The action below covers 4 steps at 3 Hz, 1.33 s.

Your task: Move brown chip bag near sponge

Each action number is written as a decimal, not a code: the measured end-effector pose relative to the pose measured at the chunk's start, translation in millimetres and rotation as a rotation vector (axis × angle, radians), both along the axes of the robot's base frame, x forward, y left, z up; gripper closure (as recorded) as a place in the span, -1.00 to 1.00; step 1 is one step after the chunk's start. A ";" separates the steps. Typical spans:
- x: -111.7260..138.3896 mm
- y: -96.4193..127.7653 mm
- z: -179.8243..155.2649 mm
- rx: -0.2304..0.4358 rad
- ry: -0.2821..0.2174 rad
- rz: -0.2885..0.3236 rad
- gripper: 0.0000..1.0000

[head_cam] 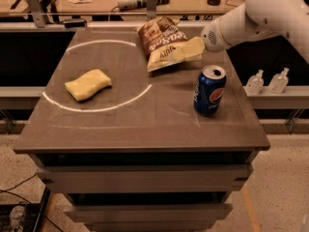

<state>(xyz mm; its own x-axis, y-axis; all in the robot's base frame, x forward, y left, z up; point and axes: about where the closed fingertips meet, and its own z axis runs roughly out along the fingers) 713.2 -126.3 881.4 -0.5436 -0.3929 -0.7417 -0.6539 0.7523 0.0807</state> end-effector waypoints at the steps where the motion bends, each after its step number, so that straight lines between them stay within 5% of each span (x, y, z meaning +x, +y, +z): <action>1: 11.3 11.7 -24.2 -0.007 0.003 -0.005 -1.00; 3: 39.8 24.0 -31.4 0.003 -0.041 -0.018 -1.00; 4: 47.4 30.9 -34.0 0.016 -0.043 -0.010 -0.71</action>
Offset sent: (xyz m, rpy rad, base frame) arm 0.0480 0.0182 -0.0273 -0.0012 -0.0658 -0.0386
